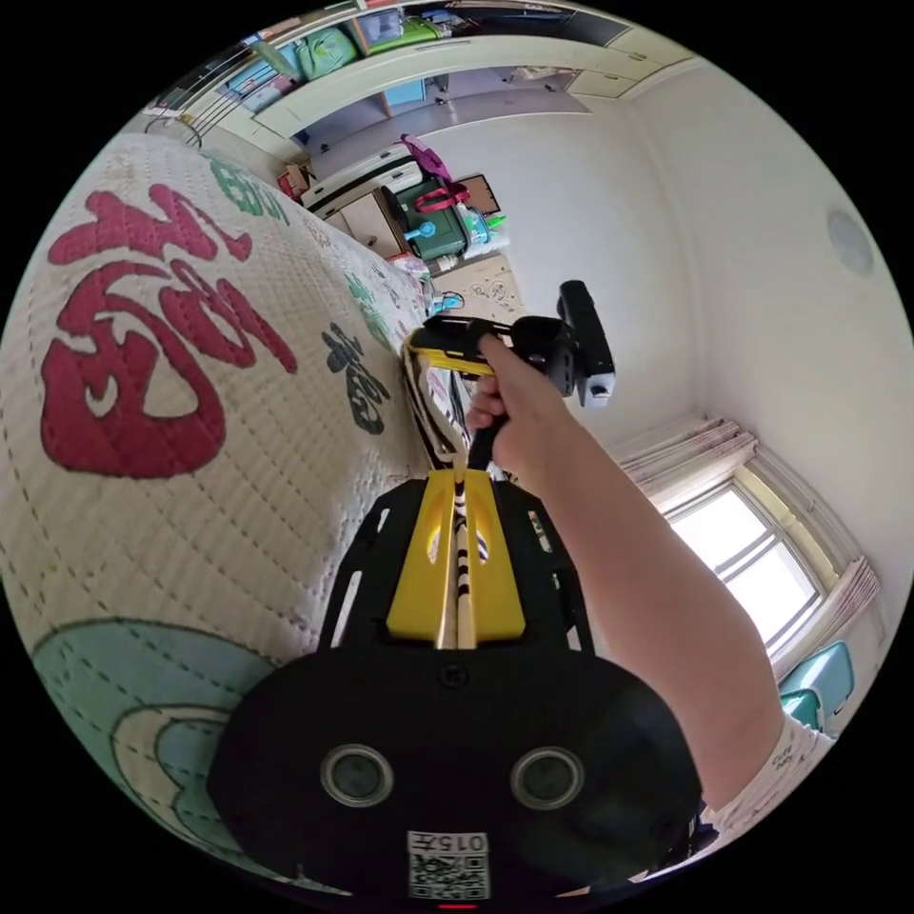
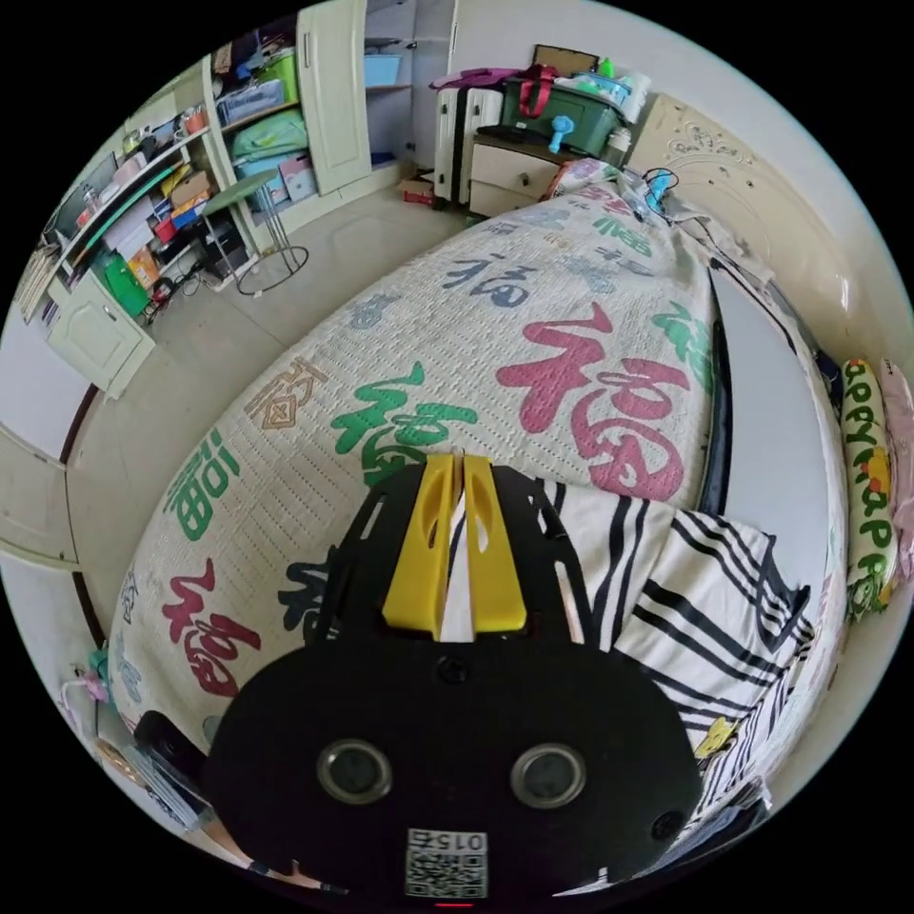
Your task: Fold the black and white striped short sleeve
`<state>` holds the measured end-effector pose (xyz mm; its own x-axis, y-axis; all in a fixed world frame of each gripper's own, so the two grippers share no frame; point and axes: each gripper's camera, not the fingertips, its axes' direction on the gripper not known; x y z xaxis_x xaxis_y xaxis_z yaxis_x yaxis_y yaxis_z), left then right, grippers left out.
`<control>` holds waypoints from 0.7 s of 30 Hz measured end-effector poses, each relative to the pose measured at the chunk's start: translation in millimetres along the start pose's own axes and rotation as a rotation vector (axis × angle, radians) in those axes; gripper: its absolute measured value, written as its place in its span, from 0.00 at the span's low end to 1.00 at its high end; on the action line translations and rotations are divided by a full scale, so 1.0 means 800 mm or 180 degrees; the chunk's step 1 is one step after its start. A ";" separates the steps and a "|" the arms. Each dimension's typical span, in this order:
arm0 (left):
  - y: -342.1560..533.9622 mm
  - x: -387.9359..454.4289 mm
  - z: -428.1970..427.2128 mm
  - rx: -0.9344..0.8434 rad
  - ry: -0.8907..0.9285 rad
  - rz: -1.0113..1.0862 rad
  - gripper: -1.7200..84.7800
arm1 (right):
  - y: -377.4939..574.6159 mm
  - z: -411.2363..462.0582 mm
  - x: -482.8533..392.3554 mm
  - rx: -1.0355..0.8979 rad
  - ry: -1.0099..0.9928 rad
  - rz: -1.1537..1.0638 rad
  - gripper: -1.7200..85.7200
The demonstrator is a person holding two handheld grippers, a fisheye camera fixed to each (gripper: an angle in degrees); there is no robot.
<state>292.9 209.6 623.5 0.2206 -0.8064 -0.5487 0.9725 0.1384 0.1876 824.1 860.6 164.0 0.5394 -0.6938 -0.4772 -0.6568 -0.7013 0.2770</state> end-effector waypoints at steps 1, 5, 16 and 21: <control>-0.004 0.011 0.005 -0.0022 -0.0015 0.0047 0.01 | 0.008 -0.021 0.032 0.0117 0.0046 0.0065 0.04; -0.031 0.069 0.032 -0.0190 0.0078 0.0492 0.02 | 0.061 -0.088 0.152 0.0447 -0.0348 0.0318 0.03; 0.033 0.363 0.210 -0.1708 -0.0152 0.3036 0.02 | 0.340 -0.150 0.457 0.0687 -0.0621 0.0827 0.03; 0.053 0.433 0.248 -0.1919 -0.0240 0.3470 0.02 | 0.383 -0.124 0.521 0.0525 -0.0878 0.1026 0.03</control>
<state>396.0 -178.1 602.9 0.9475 -0.1341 -0.2903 0.1696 0.9803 0.1010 899.7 340.0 132.7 0.1478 -0.7871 -0.5988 -0.8554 -0.4056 0.3221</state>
